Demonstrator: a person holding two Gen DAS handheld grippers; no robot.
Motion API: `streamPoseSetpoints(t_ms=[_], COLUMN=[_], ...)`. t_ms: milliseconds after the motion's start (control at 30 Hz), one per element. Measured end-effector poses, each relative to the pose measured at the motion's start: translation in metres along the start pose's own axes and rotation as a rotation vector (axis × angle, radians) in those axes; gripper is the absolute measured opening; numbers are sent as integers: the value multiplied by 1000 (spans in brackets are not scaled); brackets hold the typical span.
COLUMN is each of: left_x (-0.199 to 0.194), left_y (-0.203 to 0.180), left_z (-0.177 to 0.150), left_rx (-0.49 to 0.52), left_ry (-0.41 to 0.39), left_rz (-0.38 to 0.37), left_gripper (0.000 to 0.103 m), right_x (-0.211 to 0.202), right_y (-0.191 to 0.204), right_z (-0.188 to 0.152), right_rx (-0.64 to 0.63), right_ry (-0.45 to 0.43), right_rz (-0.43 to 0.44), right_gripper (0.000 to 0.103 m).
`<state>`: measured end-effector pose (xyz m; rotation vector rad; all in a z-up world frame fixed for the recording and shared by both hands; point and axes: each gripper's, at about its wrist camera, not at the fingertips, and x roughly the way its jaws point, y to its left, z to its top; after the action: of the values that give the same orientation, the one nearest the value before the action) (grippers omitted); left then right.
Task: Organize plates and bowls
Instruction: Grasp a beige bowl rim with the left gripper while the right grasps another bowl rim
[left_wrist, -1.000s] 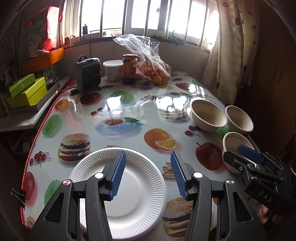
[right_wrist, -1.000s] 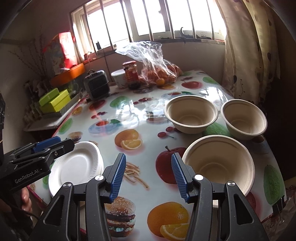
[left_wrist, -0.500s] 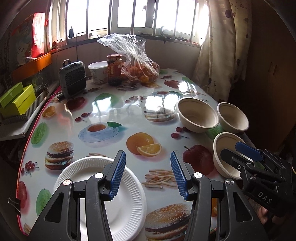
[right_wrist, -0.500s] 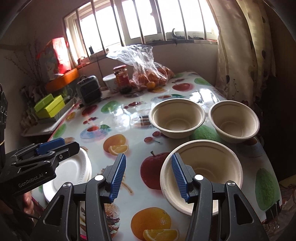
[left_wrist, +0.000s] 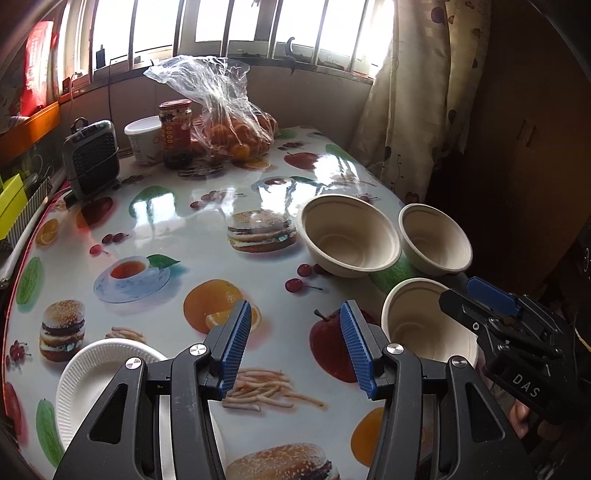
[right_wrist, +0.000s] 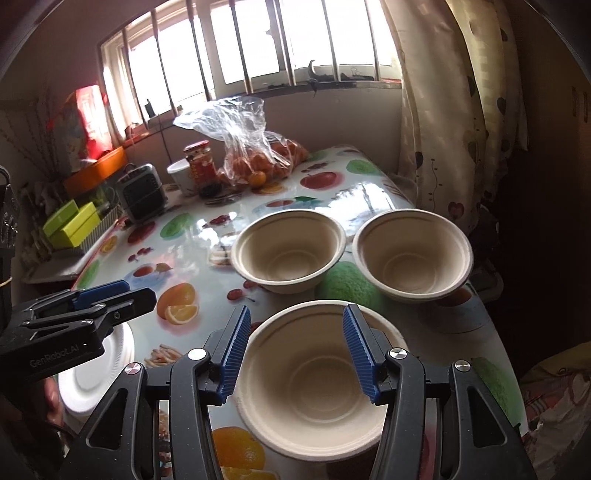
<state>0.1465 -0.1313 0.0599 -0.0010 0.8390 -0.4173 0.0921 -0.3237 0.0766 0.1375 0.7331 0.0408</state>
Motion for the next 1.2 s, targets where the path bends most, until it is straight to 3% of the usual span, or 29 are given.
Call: streamPoseSetpoints(t_ms=[233,433,1000,1200], left_x=[16,34,84,97], left_y=[-7,-5,8,14], left_z=[17,34,67,76], left_rx=[3,1,-10,-31], left_ry=[18,43,114,129], left_rz=[5,-16,-31,-37], left_gripper=[52,52,52,51], right_x=[13,33,71,82], right_y=[-17,-29,-29,-29], right_z=[16,28,43,43], right_rx=[-14,0,22,37], right_ry=[14,50,110,136], right_rz=[-21,13,52,60], right_gripper=[52,52,52,43])
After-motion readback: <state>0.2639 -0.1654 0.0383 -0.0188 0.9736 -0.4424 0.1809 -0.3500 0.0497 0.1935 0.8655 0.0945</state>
